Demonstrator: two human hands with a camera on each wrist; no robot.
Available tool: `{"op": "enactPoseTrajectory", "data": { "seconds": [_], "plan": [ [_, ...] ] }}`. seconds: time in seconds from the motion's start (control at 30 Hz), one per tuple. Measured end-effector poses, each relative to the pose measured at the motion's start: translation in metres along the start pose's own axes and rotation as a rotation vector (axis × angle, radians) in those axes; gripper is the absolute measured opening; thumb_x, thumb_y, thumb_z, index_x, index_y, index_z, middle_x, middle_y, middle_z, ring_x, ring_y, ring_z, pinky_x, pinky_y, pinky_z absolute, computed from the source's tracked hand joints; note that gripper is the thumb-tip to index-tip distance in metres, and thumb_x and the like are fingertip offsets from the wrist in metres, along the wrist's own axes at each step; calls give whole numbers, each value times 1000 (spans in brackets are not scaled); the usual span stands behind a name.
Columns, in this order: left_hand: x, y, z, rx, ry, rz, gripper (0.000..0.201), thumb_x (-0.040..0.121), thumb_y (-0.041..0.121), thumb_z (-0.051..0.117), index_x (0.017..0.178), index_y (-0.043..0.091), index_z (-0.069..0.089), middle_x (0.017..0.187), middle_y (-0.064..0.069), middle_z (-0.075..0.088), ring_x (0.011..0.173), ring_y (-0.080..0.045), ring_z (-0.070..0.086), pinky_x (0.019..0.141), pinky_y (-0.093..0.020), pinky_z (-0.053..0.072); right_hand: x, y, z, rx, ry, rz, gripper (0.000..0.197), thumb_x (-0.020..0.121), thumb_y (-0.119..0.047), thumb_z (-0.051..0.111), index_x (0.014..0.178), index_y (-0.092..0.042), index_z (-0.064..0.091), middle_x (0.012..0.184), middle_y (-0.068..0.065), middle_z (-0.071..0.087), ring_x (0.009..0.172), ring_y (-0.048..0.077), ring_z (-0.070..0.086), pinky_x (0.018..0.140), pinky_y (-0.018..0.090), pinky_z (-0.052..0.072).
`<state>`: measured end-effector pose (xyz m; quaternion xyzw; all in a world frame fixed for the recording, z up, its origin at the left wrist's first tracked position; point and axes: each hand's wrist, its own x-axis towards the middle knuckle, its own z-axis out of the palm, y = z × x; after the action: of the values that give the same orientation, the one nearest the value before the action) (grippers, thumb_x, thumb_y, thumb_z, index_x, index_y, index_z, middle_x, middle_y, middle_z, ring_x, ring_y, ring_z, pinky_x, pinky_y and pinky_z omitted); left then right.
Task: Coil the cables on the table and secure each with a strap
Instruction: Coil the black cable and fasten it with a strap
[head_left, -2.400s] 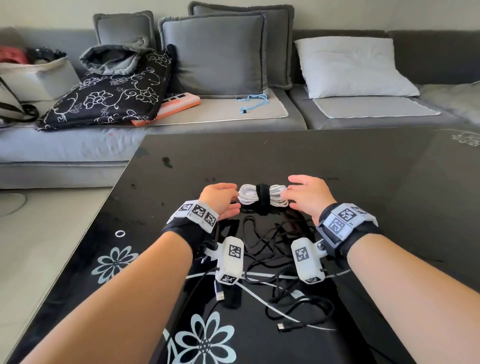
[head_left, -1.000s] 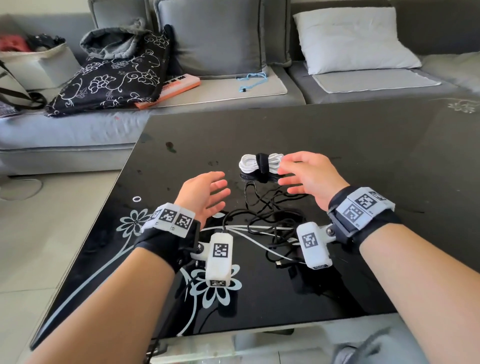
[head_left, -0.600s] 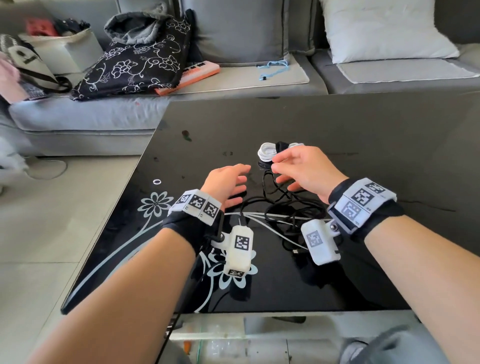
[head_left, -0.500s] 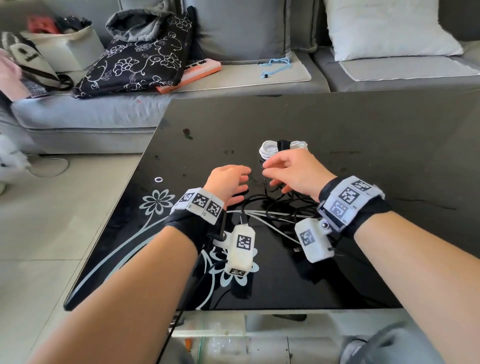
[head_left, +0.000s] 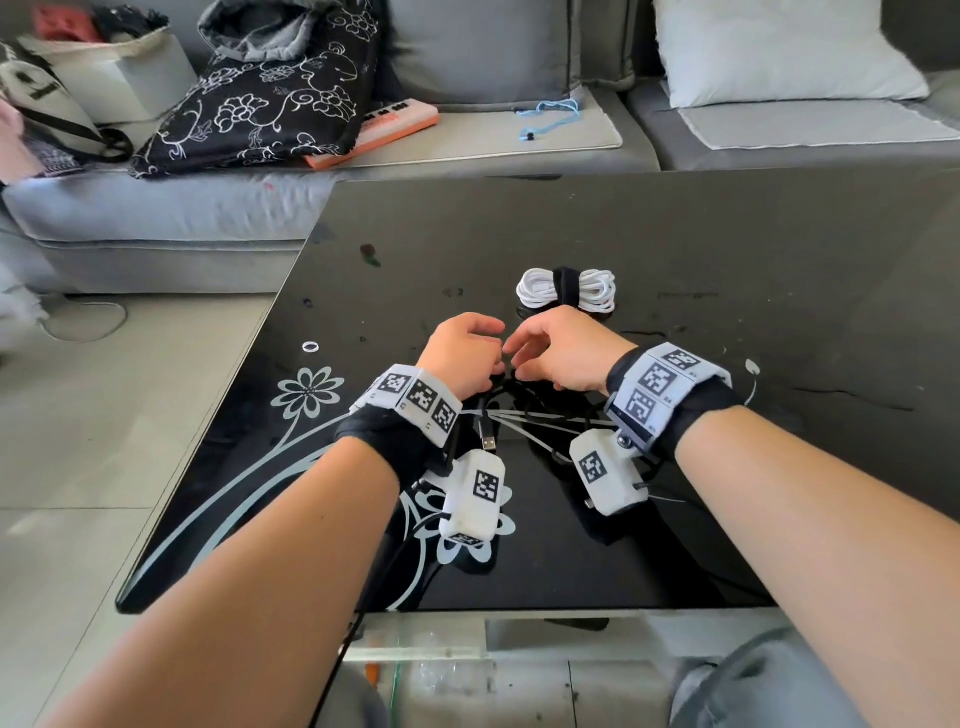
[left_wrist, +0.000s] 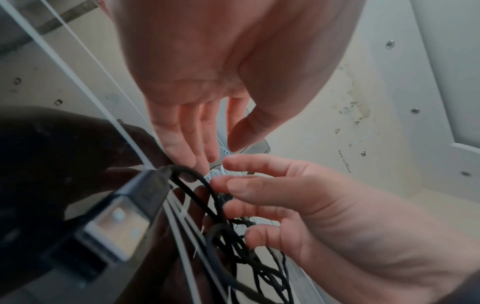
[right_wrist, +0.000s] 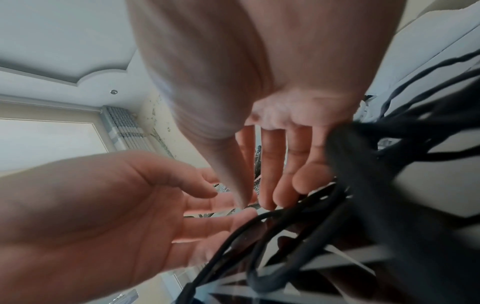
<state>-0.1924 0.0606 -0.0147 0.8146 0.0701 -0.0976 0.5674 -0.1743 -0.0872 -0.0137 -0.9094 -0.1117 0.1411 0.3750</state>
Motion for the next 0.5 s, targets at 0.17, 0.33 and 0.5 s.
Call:
{"op": "enactPoseTrajectory", "data": {
  "seconds": [0.17,0.33,0.5],
  "plan": [
    [0,1,1,-47,14,-25,37,91,2,47,122,17,61,111,-5,68,98,-20,71,89,-41,59,2,-1,-2,-131,-31,-27,27,76,-1,78,95,-17,68,83,-4,69,73,10,63,63,17,45],
    [-1,1,2,-190,-57,-87,34,92,-1,50,119,17,60,109,-9,70,100,-21,72,83,-35,59,0,1,1,-196,-56,-41,29,74,2,78,86,-21,65,72,-10,64,62,3,58,56,10,40],
    [2,-1,2,-208,-91,-104,25,92,4,56,113,11,69,111,-14,73,99,-26,73,78,-34,60,-6,2,-5,-92,60,-66,22,76,-2,78,87,-19,68,72,-7,64,61,6,57,53,9,40]
  ]
}}
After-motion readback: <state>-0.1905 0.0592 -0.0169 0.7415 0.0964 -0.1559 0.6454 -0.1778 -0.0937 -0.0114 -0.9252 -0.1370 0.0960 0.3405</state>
